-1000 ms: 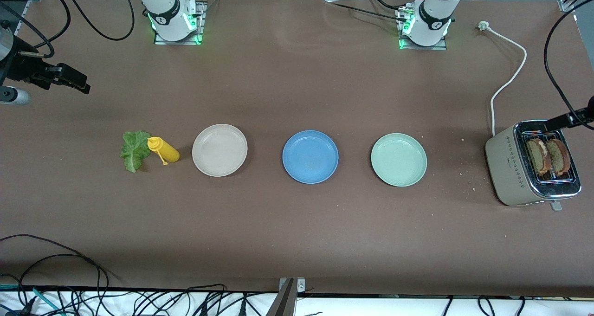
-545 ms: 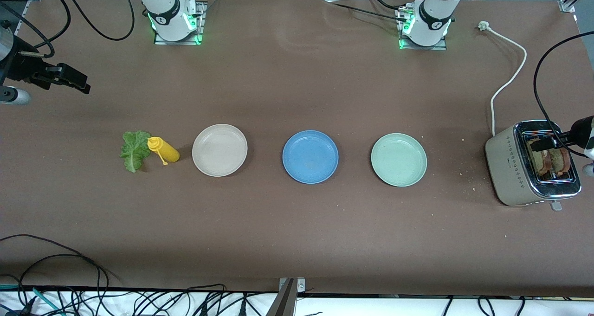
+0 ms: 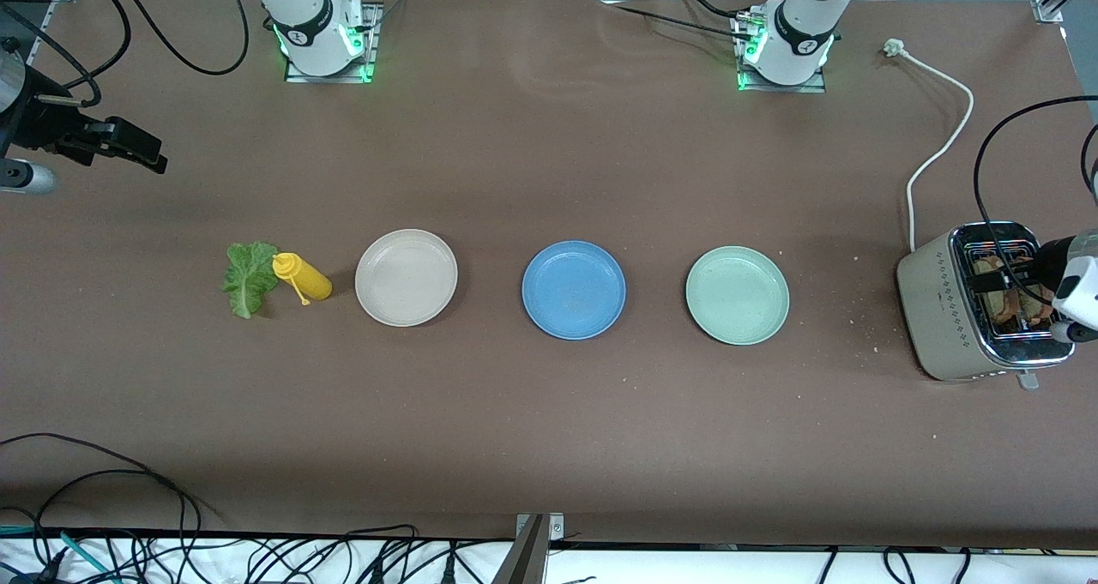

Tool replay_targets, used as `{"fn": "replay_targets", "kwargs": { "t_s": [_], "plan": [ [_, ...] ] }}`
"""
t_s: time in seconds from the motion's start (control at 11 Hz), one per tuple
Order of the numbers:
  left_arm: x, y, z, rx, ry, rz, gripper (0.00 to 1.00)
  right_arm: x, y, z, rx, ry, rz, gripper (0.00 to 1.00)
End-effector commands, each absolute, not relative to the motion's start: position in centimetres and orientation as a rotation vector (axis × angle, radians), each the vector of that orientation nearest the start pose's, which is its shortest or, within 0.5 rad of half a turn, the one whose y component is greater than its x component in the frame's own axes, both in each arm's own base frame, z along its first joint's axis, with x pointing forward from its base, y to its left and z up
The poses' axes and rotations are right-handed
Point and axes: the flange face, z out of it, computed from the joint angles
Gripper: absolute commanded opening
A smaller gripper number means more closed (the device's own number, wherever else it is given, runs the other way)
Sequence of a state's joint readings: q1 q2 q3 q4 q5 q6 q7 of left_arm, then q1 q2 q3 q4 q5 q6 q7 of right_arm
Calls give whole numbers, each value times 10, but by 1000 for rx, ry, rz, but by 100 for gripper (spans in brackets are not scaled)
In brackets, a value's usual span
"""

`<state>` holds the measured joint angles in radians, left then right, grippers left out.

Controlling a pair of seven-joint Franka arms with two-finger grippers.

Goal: Make sandwich in blue plate with both arms
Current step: 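Lower the left gripper into the toaster and grasp a bread slice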

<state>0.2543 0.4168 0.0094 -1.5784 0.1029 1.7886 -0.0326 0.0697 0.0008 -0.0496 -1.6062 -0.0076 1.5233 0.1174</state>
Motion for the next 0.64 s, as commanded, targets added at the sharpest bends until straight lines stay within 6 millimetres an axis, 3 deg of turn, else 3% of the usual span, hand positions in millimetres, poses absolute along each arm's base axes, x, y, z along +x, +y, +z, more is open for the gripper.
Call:
{"fn": "replay_targets", "kwargs": {
  "t_s": [0.0, 0.18, 0.45, 0.55],
  "plan": [
    [633, 183, 372, -2990, -361, 347, 93, 548, 11, 610, -3147, 165, 134, 100],
    [631, 186, 369, -2961, -336, 363, 72, 548, 11, 610, -3147, 165, 134, 100],
    [630, 185, 364, -2958, -339, 390, 4, 548, 10, 610, -3147, 165, 134, 100],
    [629, 185, 365, -2957, -336, 395, 0, 548, 10, 610, -3147, 167, 134, 100]
  ]
}}
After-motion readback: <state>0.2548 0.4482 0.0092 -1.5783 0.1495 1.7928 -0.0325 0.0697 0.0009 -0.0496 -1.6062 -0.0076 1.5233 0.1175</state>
